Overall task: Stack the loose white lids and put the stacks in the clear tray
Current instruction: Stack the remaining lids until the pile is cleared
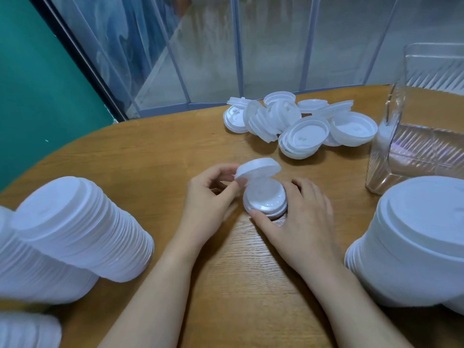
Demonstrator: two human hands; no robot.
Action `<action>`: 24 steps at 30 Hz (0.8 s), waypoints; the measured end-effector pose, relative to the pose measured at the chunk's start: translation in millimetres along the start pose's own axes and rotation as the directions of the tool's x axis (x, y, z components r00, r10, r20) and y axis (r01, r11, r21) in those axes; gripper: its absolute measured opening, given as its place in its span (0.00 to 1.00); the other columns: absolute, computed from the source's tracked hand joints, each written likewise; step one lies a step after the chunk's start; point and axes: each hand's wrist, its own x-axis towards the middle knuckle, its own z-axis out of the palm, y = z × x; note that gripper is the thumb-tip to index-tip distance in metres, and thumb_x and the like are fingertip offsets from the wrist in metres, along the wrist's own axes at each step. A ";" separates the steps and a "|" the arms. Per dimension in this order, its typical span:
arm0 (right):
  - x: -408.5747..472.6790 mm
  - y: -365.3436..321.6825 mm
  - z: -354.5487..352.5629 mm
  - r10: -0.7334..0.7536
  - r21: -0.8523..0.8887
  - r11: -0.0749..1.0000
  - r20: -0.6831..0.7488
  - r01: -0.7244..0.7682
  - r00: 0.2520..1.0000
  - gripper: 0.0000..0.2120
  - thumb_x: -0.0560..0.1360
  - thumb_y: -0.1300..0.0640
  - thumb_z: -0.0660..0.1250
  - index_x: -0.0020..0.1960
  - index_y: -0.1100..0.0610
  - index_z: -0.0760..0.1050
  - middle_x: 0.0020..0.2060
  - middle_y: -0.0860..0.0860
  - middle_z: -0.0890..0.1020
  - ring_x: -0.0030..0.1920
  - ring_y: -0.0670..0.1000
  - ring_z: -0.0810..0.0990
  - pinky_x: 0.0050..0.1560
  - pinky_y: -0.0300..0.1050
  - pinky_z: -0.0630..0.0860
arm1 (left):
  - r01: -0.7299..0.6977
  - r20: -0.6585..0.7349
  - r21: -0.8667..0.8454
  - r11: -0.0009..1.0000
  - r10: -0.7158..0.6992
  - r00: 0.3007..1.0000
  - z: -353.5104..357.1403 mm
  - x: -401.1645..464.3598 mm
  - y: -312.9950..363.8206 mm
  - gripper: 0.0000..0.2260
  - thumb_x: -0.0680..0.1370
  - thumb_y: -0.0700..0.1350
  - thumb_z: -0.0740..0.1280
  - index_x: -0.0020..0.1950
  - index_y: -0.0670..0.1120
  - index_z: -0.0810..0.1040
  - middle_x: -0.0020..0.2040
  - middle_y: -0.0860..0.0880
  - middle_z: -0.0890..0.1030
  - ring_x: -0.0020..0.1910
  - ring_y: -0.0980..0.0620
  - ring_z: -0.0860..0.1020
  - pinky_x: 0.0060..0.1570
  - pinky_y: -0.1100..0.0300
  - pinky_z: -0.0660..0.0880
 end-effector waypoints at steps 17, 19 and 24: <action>1.7 4.3 -3.4 -0.019 0.191 0.981 -0.066 0.032 0.998 0.37 0.63 0.30 0.75 0.64 0.49 0.74 0.57 0.44 0.78 0.63 0.50 0.74 0.65 0.49 0.68 | -0.082 0.193 0.019 0.996 0.076 0.978 -7.4 -4.4 -6.6 0.13 0.77 0.31 0.73 0.57 0.43 0.86 0.58 0.52 0.86 0.60 0.56 0.83 0.60 0.64 0.76; 1.6 4.6 -3.7 -0.032 0.193 0.980 -0.067 0.044 0.997 0.39 0.62 0.29 0.75 0.66 0.47 0.74 0.58 0.43 0.78 0.63 0.49 0.74 0.66 0.49 0.67 | -0.102 0.208 0.021 0.995 0.096 0.973 -7.4 -3.9 -8.1 0.13 0.77 0.29 0.71 0.57 0.41 0.87 0.60 0.50 0.85 0.62 0.57 0.82 0.62 0.66 0.75; 2.6 2.4 -1.2 -0.018 0.151 0.988 -0.041 0.024 0.999 0.44 0.62 0.20 0.63 0.68 0.47 0.73 0.62 0.42 0.78 0.68 0.49 0.71 0.71 0.52 0.66 | -0.142 0.237 0.104 0.984 0.114 0.965 -9.1 -3.9 -12.9 0.16 0.78 0.27 0.68 0.53 0.45 0.89 0.60 0.54 0.85 0.64 0.57 0.80 0.61 0.63 0.76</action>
